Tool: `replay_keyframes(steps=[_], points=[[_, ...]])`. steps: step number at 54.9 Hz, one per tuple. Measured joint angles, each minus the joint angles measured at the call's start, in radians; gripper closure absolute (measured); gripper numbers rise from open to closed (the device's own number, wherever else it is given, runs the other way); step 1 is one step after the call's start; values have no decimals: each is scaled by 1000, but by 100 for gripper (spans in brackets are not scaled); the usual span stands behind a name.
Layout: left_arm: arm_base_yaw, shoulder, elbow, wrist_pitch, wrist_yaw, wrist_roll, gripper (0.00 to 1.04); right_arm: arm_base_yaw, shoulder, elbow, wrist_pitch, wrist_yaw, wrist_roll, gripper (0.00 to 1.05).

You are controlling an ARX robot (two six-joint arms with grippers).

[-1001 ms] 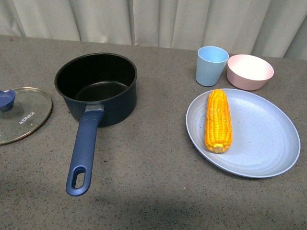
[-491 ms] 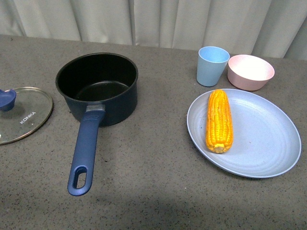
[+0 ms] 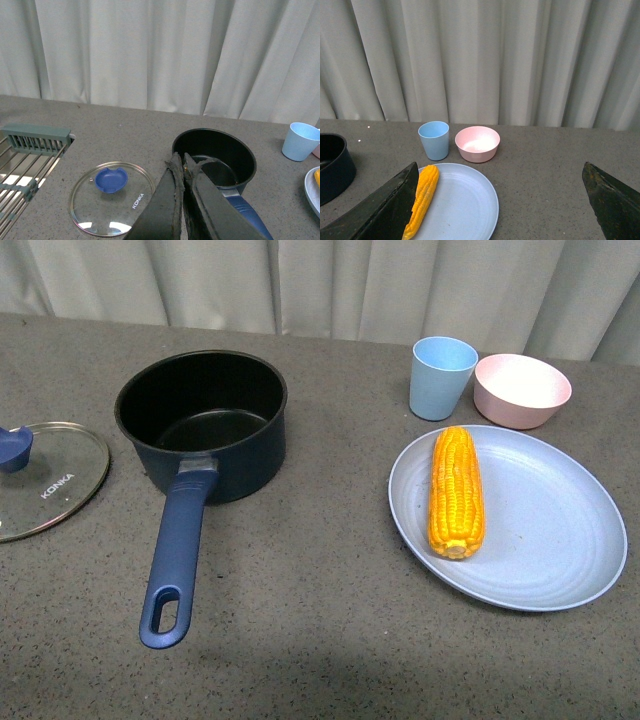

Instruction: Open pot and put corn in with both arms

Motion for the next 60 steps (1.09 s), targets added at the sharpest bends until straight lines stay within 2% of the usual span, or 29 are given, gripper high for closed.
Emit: replay_keyframes(steps=[17,23,33,41,46,50,60], points=[[0,-72,0,-73,0,0,101,0,0,0,0,0,0,9],[0,-208,0,-235,0,0,101,0,0,0,0,0,0,9],[0,-238,0,-246,0,-1,100,0,0,0,0,0,0,9],[0,-239,0,-246,0,0,75,0,1,0,-1,0,0,9],[0,-239,0,-246,0,0,61,20,89,31,-45,95,-31,9],[0,-240,0,-246,0,0,48,33,269,62,41,124,-29,9],[0,-240,0,-246,0,0,20,105,776,211,269,117,36,9]])
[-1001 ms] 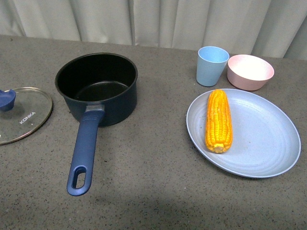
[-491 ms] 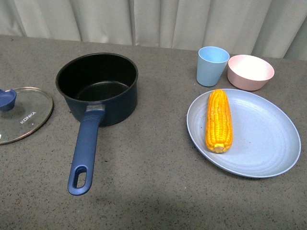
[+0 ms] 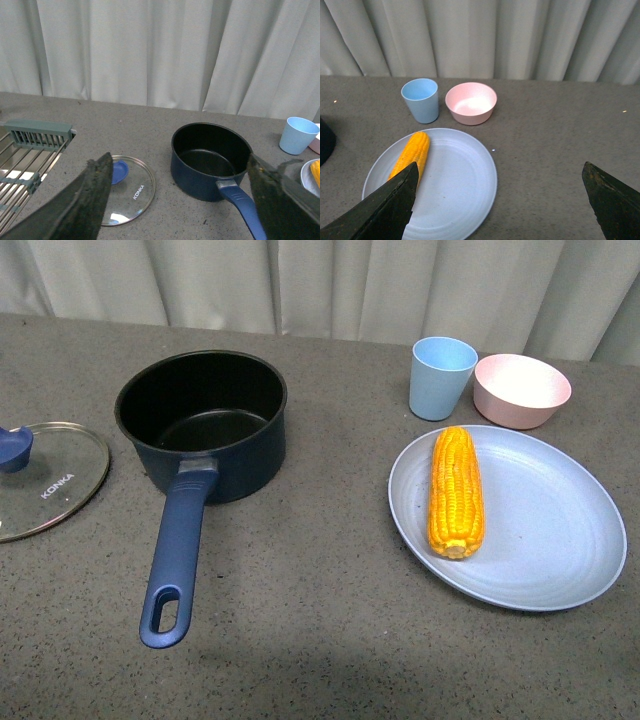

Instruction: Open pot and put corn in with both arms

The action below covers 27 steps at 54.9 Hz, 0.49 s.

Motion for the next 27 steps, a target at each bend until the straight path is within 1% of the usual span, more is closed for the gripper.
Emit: replay_keyframes(steps=[2,5,9,16,27], points=[[0,0,0,0,0,0,12,23,126,47,31,-3,25,9],[0,0,0,0,0,1,5,50,275,103,61,-3,50,9],[0,0,0,0,0,2,7,77,433,174,59,-5,84,9],[0,0,0,0,0,2,6,119,686,320,-4,-34,175,9],[0,0,0,0,0,2,6,177,958,517,-80,-37,276,9]])
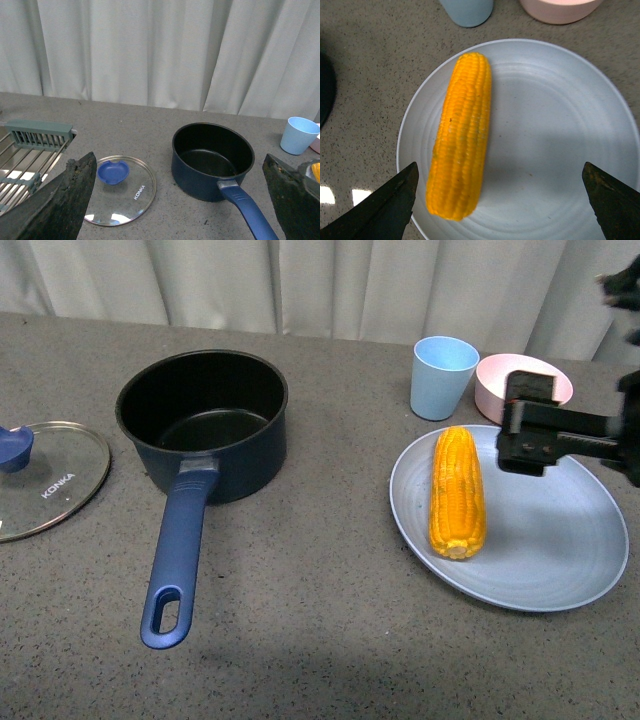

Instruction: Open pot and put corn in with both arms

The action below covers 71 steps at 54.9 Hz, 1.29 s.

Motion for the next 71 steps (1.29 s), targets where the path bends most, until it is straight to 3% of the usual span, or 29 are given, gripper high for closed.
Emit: replay_keyframes(steps=[15,39,55,64,71], points=[[0,0,0,0,0,0,6,35,222,211,-116,-49,114,9],[0,0,0,0,0,0,6,55,353,338,-233,5,166,10],[0,0,0,0,0,0,6,54,365,349,-242,-8,171,68],[0,0,0,0,0,0,6,36,344,341,-226,-72,183,83],[0,0,0,0,0,0,6,2,247,306,-181,-213,227,89]])
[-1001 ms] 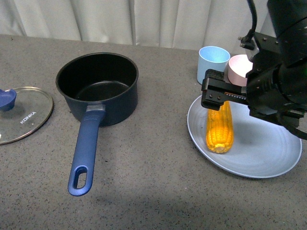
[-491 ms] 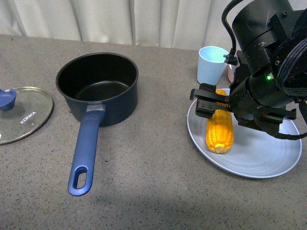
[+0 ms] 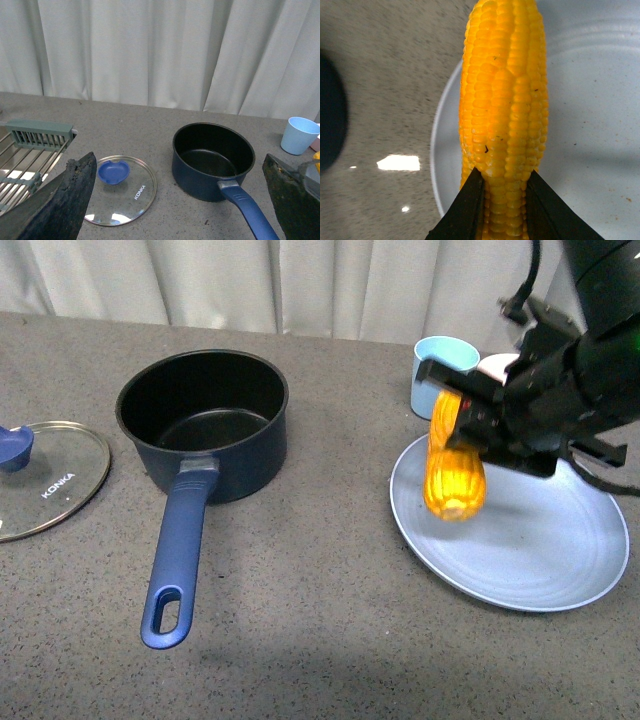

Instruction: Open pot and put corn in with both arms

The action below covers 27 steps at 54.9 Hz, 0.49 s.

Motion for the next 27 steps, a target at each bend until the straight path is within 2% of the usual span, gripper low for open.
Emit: replay_keyframes(steps=[11,20,27], points=[[0,0,0,0,0,0,6,-8,-83,29,80,-225,76,94],[0,0,0,0,0,0,6,50,-24,146,89,-282,129,94],[0,0,0,0,0,0,6,135,84,314,64,-294,172,95]])
